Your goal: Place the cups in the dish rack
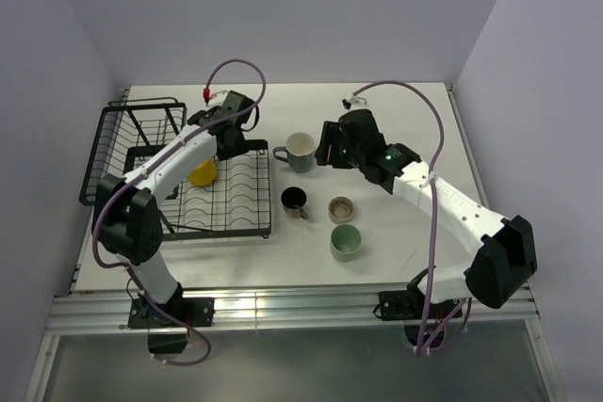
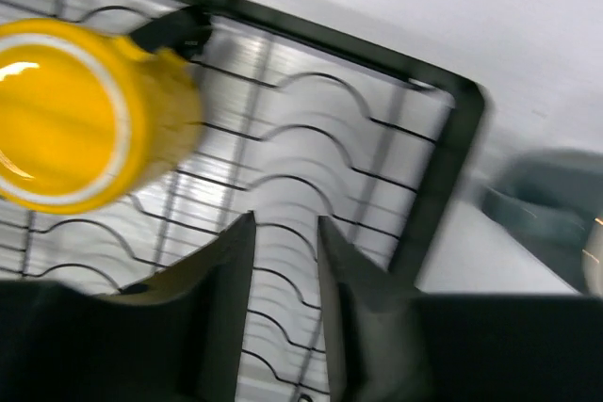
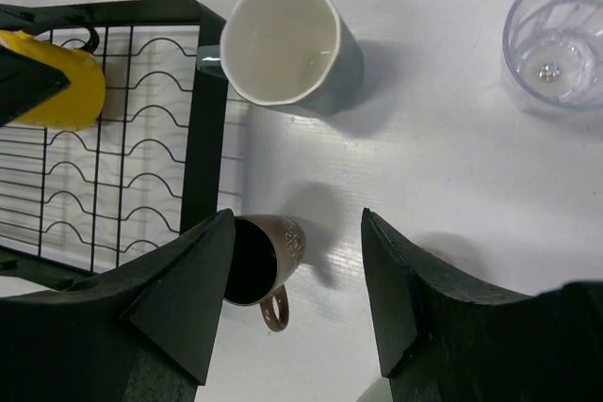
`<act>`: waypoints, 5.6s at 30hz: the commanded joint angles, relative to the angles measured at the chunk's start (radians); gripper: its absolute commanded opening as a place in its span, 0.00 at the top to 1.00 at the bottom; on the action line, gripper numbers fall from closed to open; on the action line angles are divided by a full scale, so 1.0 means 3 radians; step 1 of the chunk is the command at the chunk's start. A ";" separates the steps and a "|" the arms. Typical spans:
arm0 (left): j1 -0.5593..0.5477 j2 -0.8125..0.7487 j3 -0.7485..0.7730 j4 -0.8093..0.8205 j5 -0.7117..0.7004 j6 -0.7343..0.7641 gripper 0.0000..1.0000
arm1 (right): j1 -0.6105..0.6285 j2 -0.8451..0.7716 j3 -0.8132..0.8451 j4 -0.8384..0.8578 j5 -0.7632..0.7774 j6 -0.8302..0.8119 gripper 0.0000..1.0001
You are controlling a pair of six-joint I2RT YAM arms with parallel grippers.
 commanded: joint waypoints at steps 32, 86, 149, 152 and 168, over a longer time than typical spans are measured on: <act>-0.0266 -0.1766 0.0534 0.0332 0.1176 0.0785 0.19 | 0.0436 0.2165 0.2416 -0.0814 0.0551 -0.0426 0.43; -0.0261 -0.1817 0.0217 0.0408 0.1130 0.0728 0.19 | 0.0385 0.2350 0.2232 -0.0866 0.0030 -0.1091 1.00; -0.0250 -0.1613 -0.1307 0.3604 0.4275 0.0417 0.14 | -0.1170 -0.0417 -0.0698 0.4785 -0.3759 0.3511 1.00; -0.0250 -0.1653 -0.1312 0.3670 0.4189 0.0350 0.14 | -0.1170 -0.0427 -0.0729 0.4780 -0.3765 0.3486 1.00; -0.0250 -0.1802 -0.1327 0.3778 0.3907 0.0197 0.13 | -0.1170 -0.0499 -0.0785 0.4570 -0.3714 0.3266 1.00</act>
